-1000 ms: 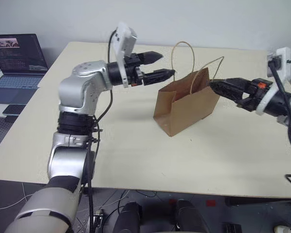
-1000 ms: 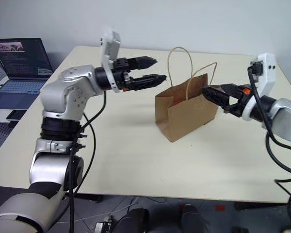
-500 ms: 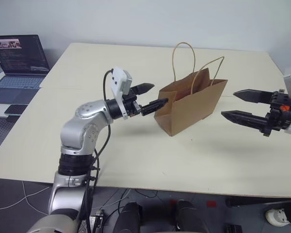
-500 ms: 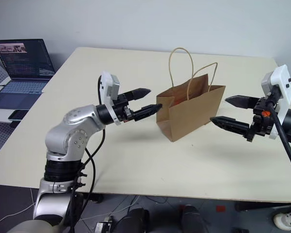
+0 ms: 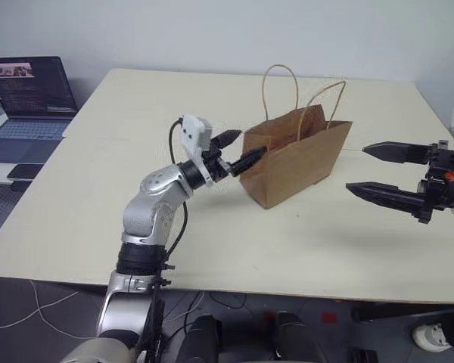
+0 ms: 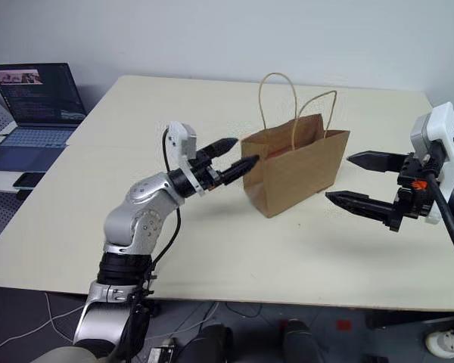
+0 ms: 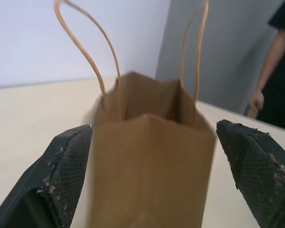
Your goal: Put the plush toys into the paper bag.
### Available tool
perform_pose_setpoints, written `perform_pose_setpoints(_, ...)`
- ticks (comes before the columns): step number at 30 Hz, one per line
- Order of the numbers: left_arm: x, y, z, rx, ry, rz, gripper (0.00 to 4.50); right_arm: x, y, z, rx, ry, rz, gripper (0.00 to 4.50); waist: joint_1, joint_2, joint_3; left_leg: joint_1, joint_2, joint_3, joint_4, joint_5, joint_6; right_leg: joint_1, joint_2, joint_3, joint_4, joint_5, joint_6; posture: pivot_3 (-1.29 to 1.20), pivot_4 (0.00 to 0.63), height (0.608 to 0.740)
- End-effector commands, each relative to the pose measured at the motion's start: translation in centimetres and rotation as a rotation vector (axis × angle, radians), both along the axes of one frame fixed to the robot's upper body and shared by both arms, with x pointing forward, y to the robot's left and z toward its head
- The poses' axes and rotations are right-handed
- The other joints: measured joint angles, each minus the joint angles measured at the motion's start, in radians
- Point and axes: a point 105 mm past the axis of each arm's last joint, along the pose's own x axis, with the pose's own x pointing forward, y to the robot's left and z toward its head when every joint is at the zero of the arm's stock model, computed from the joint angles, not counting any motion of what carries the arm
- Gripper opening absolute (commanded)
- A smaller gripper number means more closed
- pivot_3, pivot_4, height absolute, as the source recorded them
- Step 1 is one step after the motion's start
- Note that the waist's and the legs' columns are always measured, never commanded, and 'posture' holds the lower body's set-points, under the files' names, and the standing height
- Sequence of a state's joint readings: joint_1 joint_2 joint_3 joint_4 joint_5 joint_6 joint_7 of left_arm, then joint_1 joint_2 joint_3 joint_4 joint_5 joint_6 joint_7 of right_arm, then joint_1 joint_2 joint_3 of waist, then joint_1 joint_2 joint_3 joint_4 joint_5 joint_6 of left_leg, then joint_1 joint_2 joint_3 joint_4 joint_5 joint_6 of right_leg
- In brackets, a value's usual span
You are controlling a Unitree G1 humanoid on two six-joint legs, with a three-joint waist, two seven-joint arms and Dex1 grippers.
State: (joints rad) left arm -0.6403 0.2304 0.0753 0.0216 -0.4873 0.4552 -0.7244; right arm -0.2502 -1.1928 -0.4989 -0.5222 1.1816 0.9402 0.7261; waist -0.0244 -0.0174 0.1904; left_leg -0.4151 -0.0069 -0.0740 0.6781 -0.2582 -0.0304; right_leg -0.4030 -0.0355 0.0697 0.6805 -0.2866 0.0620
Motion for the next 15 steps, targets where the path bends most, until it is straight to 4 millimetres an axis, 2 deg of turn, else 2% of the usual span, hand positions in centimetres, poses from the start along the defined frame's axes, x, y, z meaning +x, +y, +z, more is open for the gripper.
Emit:
perform_pose_setpoints(1, -1.6, 0.4, 1.8, -0.095, -0.011, -0.064, 4.45, -0.6, 0.0, 1.0, -0.005, -0.055, 0.009, 4.50, 0.000, 0.000, 0.000, 0.000, 0.000, 0.000, 0.000, 0.000, 0.000, 0.000, 0.000, 0.000, 0.000, 0.000, 0.000, 0.00, 0.150, 0.740)
perform_pose_setpoints(3, -2.4, 0.5, 1.9, -0.109, -0.001, -0.094, 4.45, -0.7, -0.1, 1.0, -0.006, -0.054, 0.008, 4.50, 0.000, 0.000, 0.000, 0.000, 0.000, 0.000, 0.000, 0.000, 0.000, 0.000, 0.000, 0.000, 0.000, 0.000, 0.000, 0.00, 0.150, 0.740)
perform_pose_setpoints(8, -1.8, 1.0, 0.3, -0.036, 0.025, -0.067, 4.45, -0.8, 0.3, 0.9, 0.000, -0.051, 0.023, 4.50, 0.000, 0.000, 0.000, 0.001, 0.000, 0.000, 0.000, 0.000, 0.000, 0.000, 0.000, 0.000, 0.000, 0.000, 0.000, 0.00, 0.150, 0.740)
perform_pose_setpoints(12, -0.1, 0.8, 0.0, -0.060, 0.026, -0.032, 4.45, -1.3, 0.9, 0.8, -0.010, -0.035, 0.063, 4.50, 0.002, 0.000, 0.000, 0.000, -0.001, 0.001, 0.000, 0.000, 0.000, 0.001, 0.000, 0.000, 0.000, 0.000, 0.000, 0.00, 0.150, 0.740)
perform_pose_setpoints(15, 0.3, 0.2, -0.5, -0.054, 0.025, -0.053, 4.45, -1.6, 1.2, 0.7, -0.022, -0.032, 0.077, 4.50, 0.002, 0.000, 0.000, 0.000, -0.001, 0.002, 0.000, 0.000, 0.000, 0.001, 0.000, 0.000, 0.000, 0.000, 0.000, 0.00, 0.150, 0.740)
